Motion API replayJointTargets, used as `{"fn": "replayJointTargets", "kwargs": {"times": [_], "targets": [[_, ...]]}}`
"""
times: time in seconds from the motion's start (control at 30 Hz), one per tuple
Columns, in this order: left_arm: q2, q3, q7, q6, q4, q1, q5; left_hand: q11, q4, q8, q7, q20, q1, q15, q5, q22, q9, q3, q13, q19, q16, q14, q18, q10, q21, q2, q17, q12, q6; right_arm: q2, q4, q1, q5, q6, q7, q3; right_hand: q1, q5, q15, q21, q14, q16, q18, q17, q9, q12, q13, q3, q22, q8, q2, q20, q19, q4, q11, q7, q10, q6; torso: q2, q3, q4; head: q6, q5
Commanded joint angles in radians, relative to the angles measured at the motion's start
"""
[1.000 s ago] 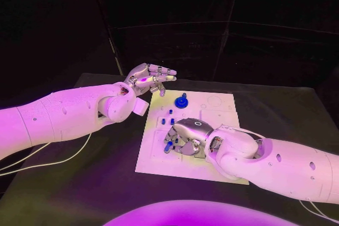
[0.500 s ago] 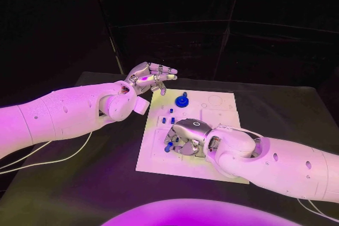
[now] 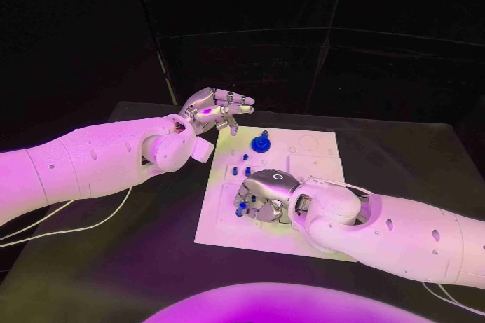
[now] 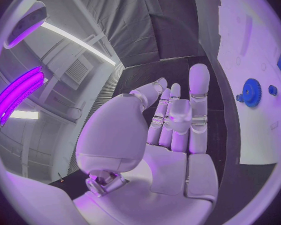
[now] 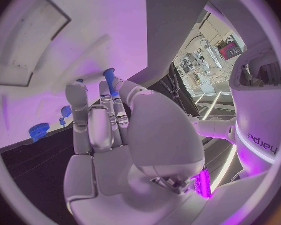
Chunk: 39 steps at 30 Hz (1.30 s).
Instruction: Assemble the parts on the task board
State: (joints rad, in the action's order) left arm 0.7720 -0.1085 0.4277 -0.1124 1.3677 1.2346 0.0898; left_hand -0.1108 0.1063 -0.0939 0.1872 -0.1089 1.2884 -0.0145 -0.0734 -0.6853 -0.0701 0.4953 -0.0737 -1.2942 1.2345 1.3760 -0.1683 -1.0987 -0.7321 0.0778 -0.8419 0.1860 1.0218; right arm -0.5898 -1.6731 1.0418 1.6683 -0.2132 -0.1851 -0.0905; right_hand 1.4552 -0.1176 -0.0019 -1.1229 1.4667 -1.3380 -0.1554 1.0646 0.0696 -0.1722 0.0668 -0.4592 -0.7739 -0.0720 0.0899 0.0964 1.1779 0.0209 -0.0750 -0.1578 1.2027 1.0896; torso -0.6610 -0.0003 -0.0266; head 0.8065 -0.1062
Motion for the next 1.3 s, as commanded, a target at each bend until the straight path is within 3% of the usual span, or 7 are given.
{"fn": "replayJointTargets", "kwargs": {"times": [0.03, 0.5, 0.7, 0.97, 1.1, 1.23, 1.3], "targets": [[0.001, 0.001, 0.006, 0.011, 0.002, 0.001, -0.003, 0.001, 0.003, -0.004, 0.000, -0.003, 0.002, -0.002, -0.001, 0.001, -0.001, -0.003, 0.000, -0.001, 0.003, -0.001, -0.007, 0.003, 0.006, -0.003, 0.001, 0.005, -0.009, 0.007, 0.004, -0.002, 0.040, 0.032, -0.019, -0.003, -0.010, 0.003, -0.005, -0.003, 0.021, -0.001, 0.003, -0.002, 0.001, 0.006, 0.000, -0.004, 0.004, 0.000, 0.006, 0.001, -0.001, -0.001, -0.003, 0.002, 0.006, 0.007, 0.000, -0.0004, -0.0003, 0.001, -0.001], [0.003, 0.001, 0.004, 0.012, 0.003, 0.002, -0.003, 0.001, 0.003, -0.004, 0.000, -0.003, 0.002, -0.002, -0.001, 0.001, -0.001, -0.003, 0.000, -0.001, 0.003, -0.001, -0.007, 0.003, 0.006, -0.003, 0.001, 0.005, -0.009, 0.018, 0.013, -0.003, 0.020, 0.015, -0.009, -0.005, -0.100, -0.035, 0.027, 0.046, 0.004, 0.020, -0.009, -0.046, -0.005, 0.074, -0.003, 0.053, 0.082, 0.011, 0.082, 0.028, -0.054, 0.013, -0.041, -0.019, -0.156, -0.121, 0.000, -0.0001, -0.0007, 0.004, -0.003], [0.003, 0.001, 0.002, 0.013, 0.003, 0.002, -0.003, 0.001, 0.003, -0.004, 0.000, -0.003, 0.002, -0.002, -0.001, 0.001, -0.001, -0.003, 0.000, -0.001, 0.003, -0.001, -0.007, 0.003, 0.006, -0.003, 0.001, 0.005, -0.009, 0.014, 0.007, -0.004, 0.000, -0.046, 0.009, -0.005, -0.104, -0.051, 0.035, 0.126, -0.033, 0.066, -0.028, -0.134, -0.005, 0.058, 0.003, 0.130, 0.193, 0.008, 0.079, 0.038, -0.130, 0.006, -0.048, -0.010, -0.263, -0.206, 0.000, 0.0001, 0.0002, 0.002, -0.001], [0.005, 0.001, 0.000, 0.013, 0.002, 0.002, -0.003, 0.001, 0.003, -0.004, 0.000, -0.003, 0.002, -0.002, -0.001, 0.001, -0.001, -0.003, 0.000, -0.001, 0.003, -0.001, -0.007, 0.003, 0.006, -0.003, 0.001, 0.005, -0.009, -0.036, -0.047, -0.007, -0.034, -0.155, 0.052, -0.005, -0.087, -0.084, 0.036, 0.126, -0.027, 0.051, -0.028, -0.120, -0.002, -0.030, 0.018, 0.209, 0.193, 0.006, 0.055, 0.040, -0.117, 0.003, -0.049, -0.003, -0.316, -0.260, 0.002, 0.0002, 0.0029, 0.000, 0.006], [0.005, 0.001, -0.001, 0.014, 0.002, 0.002, -0.003, 0.001, 0.003, -0.004, 0.000, -0.003, 0.002, -0.002, -0.001, 0.001, -0.001, -0.003, 0.000, -0.001, 0.003, -0.001, -0.007, 0.003, 0.006, -0.003, 0.001, 0.005, -0.009, -0.097, -0.100, -0.007, -0.072, -0.191, 0.065, -0.003, -0.087, -0.087, 0.031, 0.113, -0.016, 0.041, -0.025, -0.107, 0.001, -0.076, 0.025, 0.236, 0.176, 0.001, 0.047, 0.036, -0.101, 0.008, -0.043, -0.014, -0.313, -0.245, 0.003, -0.0002, 0.0010, -0.006, 0.020], [0.008, 0.001, -0.001, 0.014, 0.004, 0.002, -0.003, 0.001, 0.003, -0.004, 0.000, -0.003, 0.002, -0.002, -0.001, 0.001, -0.001, -0.003, 0.000, -0.001, 0.003, -0.001, -0.007, 0.003, 0.006, -0.003, 0.001, 0.005, -0.009, -0.187, -0.156, 0.005, -0.208, -0.238, 0.019, 0.033, -0.100, -0.083, 0.027, 0.076, 0.005, 0.012, -0.015, -0.053, 0.015, -0.165, 0.044, 0.248, 0.121, -0.035, 0.024, 0.028, -0.063, 0.027, -0.035, -0.025, -0.190, -0.160, 0.003, -0.0021, -0.0014, -0.014, 0.066], [0.011, 0.001, -0.002, 0.012, 0.005, 0.002, -0.003, 0.001, 0.003, -0.004, 0.000, -0.003, 0.002, -0.002, -0.001, 0.001, -0.001, -0.003, 0.000, -0.001, 0.003, -0.001, -0.007, 0.003, 0.006, -0.003, 0.001, 0.005, -0.009, -0.238, -0.177, 0.022, -0.288, -0.263, -0.021, 0.043, -0.101, -0.076, 0.012, 0.037, 0.017, -0.012, -0.006, -0.006, 0.021, -0.204, 0.055, 0.245, 0.064, -0.053, 0.018, 0.023, -0.027, 0.034, -0.017, -0.014, -0.115, -0.118, 0.002, -0.0027, 0.0005, -0.021, 0.079]]}}
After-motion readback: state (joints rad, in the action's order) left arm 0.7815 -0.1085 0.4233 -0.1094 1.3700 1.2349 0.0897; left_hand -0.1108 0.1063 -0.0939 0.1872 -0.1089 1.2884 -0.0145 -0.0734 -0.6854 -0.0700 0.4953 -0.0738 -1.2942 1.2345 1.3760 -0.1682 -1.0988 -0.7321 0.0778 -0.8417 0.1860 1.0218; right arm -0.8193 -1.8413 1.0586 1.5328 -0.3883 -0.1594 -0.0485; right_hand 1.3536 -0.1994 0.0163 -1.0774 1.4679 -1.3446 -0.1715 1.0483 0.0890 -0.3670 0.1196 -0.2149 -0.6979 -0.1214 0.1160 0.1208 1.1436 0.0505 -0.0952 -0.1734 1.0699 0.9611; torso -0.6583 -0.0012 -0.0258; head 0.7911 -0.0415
